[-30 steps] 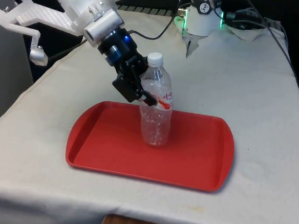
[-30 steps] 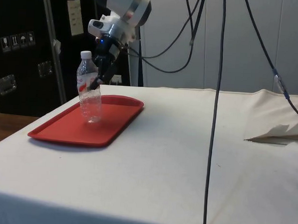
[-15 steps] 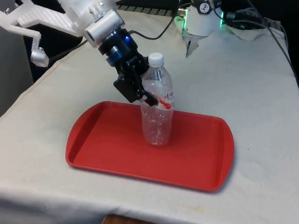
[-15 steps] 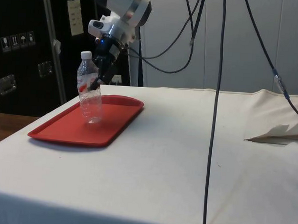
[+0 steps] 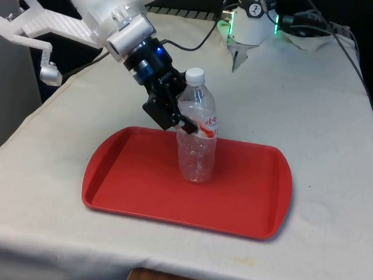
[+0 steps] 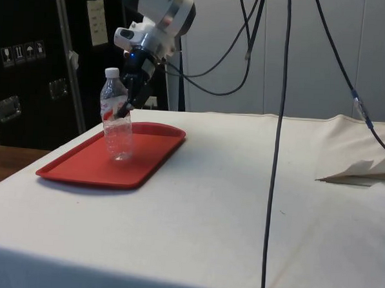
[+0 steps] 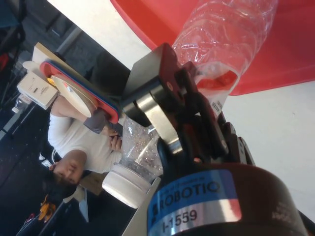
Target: Place the bottle upright on the tray.
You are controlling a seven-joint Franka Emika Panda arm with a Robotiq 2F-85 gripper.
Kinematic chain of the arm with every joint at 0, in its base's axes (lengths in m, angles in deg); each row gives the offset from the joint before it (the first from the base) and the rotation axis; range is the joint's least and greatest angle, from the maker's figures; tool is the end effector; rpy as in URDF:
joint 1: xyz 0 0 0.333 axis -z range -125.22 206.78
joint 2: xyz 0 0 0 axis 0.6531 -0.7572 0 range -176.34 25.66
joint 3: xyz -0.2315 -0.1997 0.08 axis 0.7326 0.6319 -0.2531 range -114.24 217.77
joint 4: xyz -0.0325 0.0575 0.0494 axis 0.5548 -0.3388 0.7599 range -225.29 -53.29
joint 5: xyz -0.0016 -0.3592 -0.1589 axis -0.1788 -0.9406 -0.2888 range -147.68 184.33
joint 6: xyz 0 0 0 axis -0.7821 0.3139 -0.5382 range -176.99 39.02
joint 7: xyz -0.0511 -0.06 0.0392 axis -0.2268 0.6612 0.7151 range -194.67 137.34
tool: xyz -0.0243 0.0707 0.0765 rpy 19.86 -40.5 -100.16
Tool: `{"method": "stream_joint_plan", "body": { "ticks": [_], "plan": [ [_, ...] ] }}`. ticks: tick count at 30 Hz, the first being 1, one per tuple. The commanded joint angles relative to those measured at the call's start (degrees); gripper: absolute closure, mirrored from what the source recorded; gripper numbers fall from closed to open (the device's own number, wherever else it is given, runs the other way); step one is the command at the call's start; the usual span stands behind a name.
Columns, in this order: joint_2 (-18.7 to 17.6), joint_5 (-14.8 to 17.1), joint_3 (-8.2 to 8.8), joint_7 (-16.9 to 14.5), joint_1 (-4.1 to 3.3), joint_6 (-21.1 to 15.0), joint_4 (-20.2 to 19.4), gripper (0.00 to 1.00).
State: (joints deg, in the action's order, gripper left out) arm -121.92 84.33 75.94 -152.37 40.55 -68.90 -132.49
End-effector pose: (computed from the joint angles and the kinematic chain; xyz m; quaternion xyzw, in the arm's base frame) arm 0.6887 -0.1678 0.2259 -0.7445 -0.5546 -0.2982 0.2218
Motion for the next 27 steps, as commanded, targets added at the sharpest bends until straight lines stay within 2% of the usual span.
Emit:
{"method": "stream_joint_plan", "body": {
  "ticks": [1, 17, 20, 23, 24, 25, 27],
  "plan": [
    [0.0, -0.1, 0.06, 0.1, 0.00, -0.1, 0.1, 1.00],
    [0.0, 0.0, 0.06, 0.0, 0.00, 0.2, 0.1, 0.99],
    [-0.1, 0.0, 0.06, 0.0, 0.00, 0.2, 0.1, 0.87],
    [-0.1, 0.0, 0.06, 0.0, 0.00, 0.3, 0.1, 0.69],
    [-0.1, 0.0, 0.06, 0.1, 0.00, 0.3, 0.1, 0.61],
    [-0.1, 0.0, 0.06, 0.1, 0.00, 0.3, 0.1, 0.45],
    [0.0, 0.0, 0.00, -0.1, 0.00, 0.3, 0.0, 0.29]
  ]
}}
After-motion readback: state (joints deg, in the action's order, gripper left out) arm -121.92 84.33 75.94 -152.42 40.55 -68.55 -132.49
